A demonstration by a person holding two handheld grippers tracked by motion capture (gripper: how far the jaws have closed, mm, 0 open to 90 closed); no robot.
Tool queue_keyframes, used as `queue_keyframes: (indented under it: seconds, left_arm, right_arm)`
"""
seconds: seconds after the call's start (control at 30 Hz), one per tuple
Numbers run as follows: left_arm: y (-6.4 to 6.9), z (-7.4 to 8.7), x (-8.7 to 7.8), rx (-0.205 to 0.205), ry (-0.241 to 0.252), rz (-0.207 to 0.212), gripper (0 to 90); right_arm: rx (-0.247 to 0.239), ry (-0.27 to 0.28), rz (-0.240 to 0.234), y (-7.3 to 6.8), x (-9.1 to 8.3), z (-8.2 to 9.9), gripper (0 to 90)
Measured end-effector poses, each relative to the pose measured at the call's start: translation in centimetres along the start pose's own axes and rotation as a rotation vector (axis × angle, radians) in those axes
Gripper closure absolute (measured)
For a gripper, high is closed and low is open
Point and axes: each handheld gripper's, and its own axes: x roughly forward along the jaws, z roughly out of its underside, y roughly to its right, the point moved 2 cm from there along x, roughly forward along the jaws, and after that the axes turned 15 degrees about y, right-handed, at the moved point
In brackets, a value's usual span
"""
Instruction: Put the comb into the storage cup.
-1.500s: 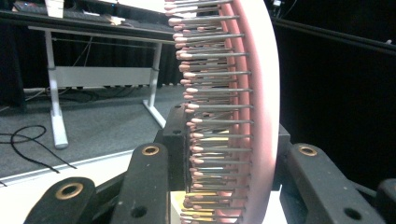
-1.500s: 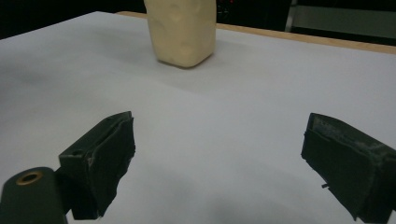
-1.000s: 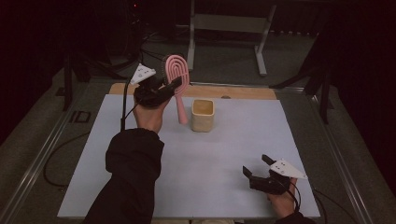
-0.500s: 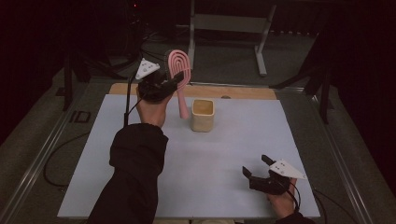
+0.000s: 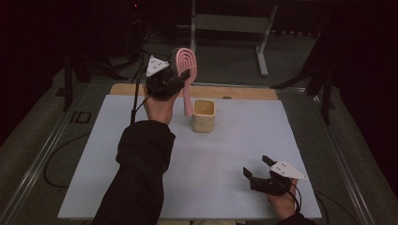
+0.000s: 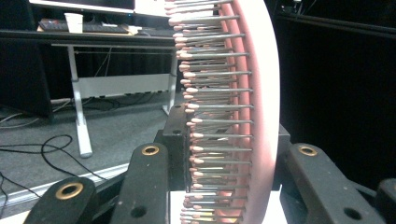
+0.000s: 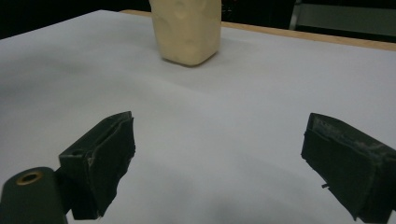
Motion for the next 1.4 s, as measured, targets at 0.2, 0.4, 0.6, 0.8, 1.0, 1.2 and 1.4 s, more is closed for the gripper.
queue_keyframes:
  seconds: [0.2, 0.4, 0.6, 0.8, 1.0, 1.2, 1.4]
  left_arm:
    - [0.2, 0.3, 0.7, -0.003, 0.001, -0.005, 64.9]
    - [0.5, 0.5, 1.4, 0.005, 0.004, -0.006, 64.9]
    - [0.6, 0.7, 2.1, -0.003, 0.004, -0.015, 64.9]
    - [0.5, 1.3, 2.5, -0.012, -0.002, -0.026, 64.9]
    - [0.5, 1.5, 2.8, -0.019, 0.003, -0.033, 64.9]
    - [0.5, 1.9, 3.1, -0.029, 0.004, -0.030, 64.9]
    - [0.7, 2.3, 3.5, -0.018, -0.002, -0.034, 64.9]
  right_arm:
    - [0.003, 0.002, -0.006, 0.0, 0.0, 0.0, 9.2]
    - [0.007, 0.003, 0.004, 0.1, 0.0, 0.0, 9.2]
    - [0.005, 0.003, -0.002, 0.0, 0.0, 0.0, 9.2]
    - [0.005, 0.005, 0.001, 0.1, 0.0, 0.0, 9.2]
    - [0.006, 0.001, -0.003, 0.0, 0.0, 0.1, 9.2]
    - [0.008, 0.002, -0.004, 0.0, 0.0, 0.0, 9.2]
    - [0.010, 0.002, -0.005, -0.1, 0.0, 0.0, 9.3]
